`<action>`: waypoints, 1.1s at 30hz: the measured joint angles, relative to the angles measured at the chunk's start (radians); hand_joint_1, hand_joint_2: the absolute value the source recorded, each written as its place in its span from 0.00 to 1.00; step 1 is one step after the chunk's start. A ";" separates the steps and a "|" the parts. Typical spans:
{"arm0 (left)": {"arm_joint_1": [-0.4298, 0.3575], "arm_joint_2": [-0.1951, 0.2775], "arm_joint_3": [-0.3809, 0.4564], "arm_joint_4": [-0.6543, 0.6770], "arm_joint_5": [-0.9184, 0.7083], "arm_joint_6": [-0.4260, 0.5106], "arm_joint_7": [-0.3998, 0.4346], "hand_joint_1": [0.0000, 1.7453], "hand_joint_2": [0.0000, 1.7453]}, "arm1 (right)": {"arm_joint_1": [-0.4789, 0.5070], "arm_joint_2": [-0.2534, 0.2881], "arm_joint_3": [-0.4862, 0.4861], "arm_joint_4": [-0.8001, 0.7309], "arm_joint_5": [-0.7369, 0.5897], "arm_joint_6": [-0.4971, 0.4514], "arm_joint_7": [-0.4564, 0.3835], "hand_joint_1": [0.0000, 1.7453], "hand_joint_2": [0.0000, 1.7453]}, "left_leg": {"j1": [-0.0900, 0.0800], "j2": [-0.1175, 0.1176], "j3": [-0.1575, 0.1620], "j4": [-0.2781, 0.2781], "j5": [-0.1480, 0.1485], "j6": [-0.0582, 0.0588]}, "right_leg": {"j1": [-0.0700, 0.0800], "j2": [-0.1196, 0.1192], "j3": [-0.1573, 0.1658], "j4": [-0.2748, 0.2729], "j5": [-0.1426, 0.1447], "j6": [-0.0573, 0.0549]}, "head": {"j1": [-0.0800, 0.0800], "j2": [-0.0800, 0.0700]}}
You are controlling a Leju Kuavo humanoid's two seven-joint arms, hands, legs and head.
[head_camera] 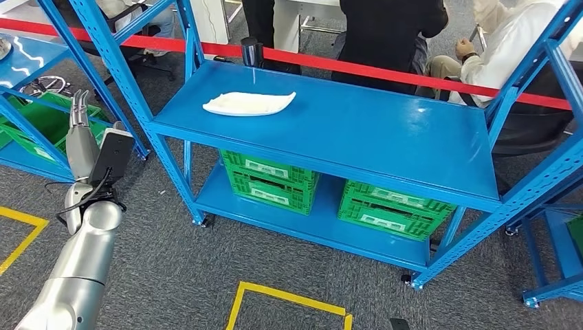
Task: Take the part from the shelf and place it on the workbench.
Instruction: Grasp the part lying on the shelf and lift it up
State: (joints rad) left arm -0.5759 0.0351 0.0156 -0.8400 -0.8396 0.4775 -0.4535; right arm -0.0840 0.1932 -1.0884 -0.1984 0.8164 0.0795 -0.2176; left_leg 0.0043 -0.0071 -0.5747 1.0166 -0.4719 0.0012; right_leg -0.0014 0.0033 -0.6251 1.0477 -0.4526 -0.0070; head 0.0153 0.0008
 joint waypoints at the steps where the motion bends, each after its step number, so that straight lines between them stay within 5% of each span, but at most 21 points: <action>1: -0.001 0.000 0.000 0.000 0.000 0.000 0.000 0.00 0.00 | 0.000 0.000 0.000 0.000 0.000 0.000 0.000 0.00 0.00 | -0.001 0.000 0.001 0.000 -0.003 -0.006 | 0.002 0.000 0.008 -0.019 -0.001 -0.005 | 0.000 0.000; 5: -0.003 -0.002 0.000 -0.004 0.000 -0.001 0.001 0.00 0.00 | 0.000 -0.001 0.000 0.000 0.000 0.000 0.000 0.00 0.00 | 0.001 0.001 -0.006 0.021 -0.020 -0.029 | -0.002 0.001 0.025 -0.032 -0.003 -0.028 | -0.002 0.000; 8: -0.004 0.000 0.000 -0.004 0.000 -0.001 0.001 0.00 0.00 | -0.001 -0.001 0.000 0.000 0.000 0.000 0.000 0.00 0.00 | 0.005 0.002 -0.094 0.189 -0.093 -0.045 | -0.005 0.001 0.040 -0.036 -0.009 -0.041 | -0.007 0.000; 10: 0.002 0.000 0.000 -0.003 0.000 -0.001 0.002 0.00 0.00 | 0.000 -0.001 0.000 0.000 0.000 0.001 0.000 0.00 0.00 | 0.008 0.002 -0.154 0.281 -0.109 -0.051 | -0.005 0.001 0.049 -0.035 -0.018 -0.041 | -0.007 0.000; 12: 0.003 0.000 0.000 -0.002 0.000 -0.001 0.002 0.00 0.00 | 0.001 -0.001 0.000 0.000 0.000 0.001 0.000 0.00 0.00 | 0.011 0.003 -0.138 0.219 -0.047 -0.053 | -0.007 0.001 0.062 -0.035 -0.028 -0.037 | -0.007 0.000; 15: 0.000 -0.001 0.000 -0.003 0.000 -0.001 0.002 0.00 0.00 | 0.000 -0.001 0.000 0.000 0.000 0.001 0.000 0.00 0.00 | 0.011 0.005 -0.048 0.024 0.043 -0.046 | -0.006 0.003 0.079 -0.032 -0.046 -0.022 | -0.007 0.000; 20: -0.002 0.000 0.000 -0.004 0.000 -0.001 0.001 0.00 0.00 | -0.002 -0.001 0.000 0.000 0.000 0.000 0.000 0.00 0.00 | 0.007 0.001 -0.029 -0.004 0.035 -0.007 | -0.007 0.002 0.076 -0.014 -0.068 0.009 | -0.005 0.000; 22: -0.005 0.000 0.000 -0.005 0.000 -0.001 0.001 0.00 0.00 | -0.002 -0.001 0.000 0.000 0.000 0.000 0.001 0.00 0.00 | 0.008 0.002 -0.022 -0.007 0.031 0.005 | -0.009 0.001 0.027 0.080 -0.111 0.018 | -0.001 0.000; 24: -0.005 0.000 0.000 -0.004 0.000 -0.002 0.001 0.00 0.00 | 0.000 -0.001 0.000 0.000 0.000 0.000 0.005 0.00 0.00 | 0.007 0.003 -0.019 -0.007 0.025 0.011 | -0.009 0.001 -0.054 0.215 -0.156 0.021 | 0.001 0.000; 25: -0.004 0.000 0.000 -0.003 0.000 -0.002 0.001 0.00 0.00 | 0.001 -0.001 0.000 0.000 0.000 -0.001 0.006 0.00 0.00 | 0.006 0.003 -0.017 -0.006 0.022 0.012 | -0.009 0.001 -0.084 0.253 -0.158 0.021 | 0.001 0.000; 27: -0.004 0.000 0.000 -0.002 0.000 -0.002 0.001 0.00 0.00 | 0.003 -0.001 0.000 0.000 0.000 -0.002 0.007 0.00 0.00 | 0.006 0.001 -0.009 -0.004 0.014 0.010 | -0.009 0.001 -0.086 0.214 -0.102 0.018 | 0.001 0.000; 30: -0.007 0.000 0.000 -0.001 0.000 -0.002 0.001 0.00 0.00 | 0.001 -0.001 0.000 0.000 0.000 -0.004 0.007 0.00 0.00 | 0.003 0.000 0.006 0.000 -0.002 -0.001 | -0.006 0.001 -0.009 0.022 -0.003 0.004 | 0.000 0.000; 33: -0.009 0.000 0.000 0.000 0.002 -0.002 0.000 0.00 0.00 | 0.000 -0.001 -0.001 0.000 0.000 -0.005 0.007 0.00 0.00 | 0.001 -0.001 0.011 -0.003 -0.011 -0.019 | 0.000 0.001 0.011 -0.021 -0.004 -0.010 | 0.000 0.000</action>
State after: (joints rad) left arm -0.5846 0.0352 0.0155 -0.8402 -0.8378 0.4759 -0.4540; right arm -0.0844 0.1923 -1.0889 -0.1984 0.8164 0.0741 -0.2107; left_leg 0.0050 -0.0082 -0.5635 1.0133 -0.4830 -0.0179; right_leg -0.0019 0.0043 -0.6143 1.0269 -0.4565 -0.0172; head 0.0151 0.0010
